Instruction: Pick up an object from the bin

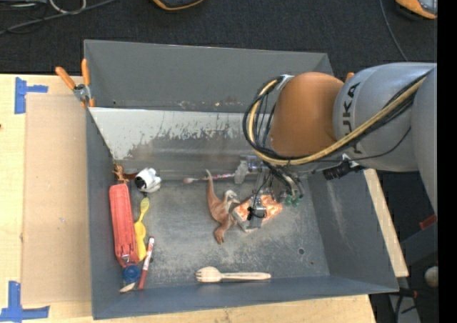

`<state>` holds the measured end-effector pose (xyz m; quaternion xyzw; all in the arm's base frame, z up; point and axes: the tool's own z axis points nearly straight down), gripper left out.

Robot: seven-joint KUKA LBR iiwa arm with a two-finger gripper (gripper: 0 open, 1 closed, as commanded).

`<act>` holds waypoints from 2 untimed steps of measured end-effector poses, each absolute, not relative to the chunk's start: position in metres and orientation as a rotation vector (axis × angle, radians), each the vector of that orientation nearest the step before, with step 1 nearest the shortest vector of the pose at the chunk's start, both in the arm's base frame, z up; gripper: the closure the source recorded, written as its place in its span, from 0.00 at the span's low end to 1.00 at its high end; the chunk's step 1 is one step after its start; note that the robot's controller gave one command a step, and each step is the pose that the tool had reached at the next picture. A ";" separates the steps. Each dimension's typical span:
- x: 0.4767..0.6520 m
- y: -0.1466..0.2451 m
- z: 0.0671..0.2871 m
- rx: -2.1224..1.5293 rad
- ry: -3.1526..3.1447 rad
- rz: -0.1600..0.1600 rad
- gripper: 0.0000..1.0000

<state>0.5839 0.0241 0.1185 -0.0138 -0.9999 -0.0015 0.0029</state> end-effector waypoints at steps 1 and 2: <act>0.591 -0.011 0.090 0.493 -3.101 -0.002 0.00; 0.593 -0.050 0.072 0.238 -3.125 -0.009 1.00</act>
Offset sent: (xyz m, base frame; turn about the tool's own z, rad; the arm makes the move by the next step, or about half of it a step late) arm 0.0088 -0.0743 -0.0460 -0.1820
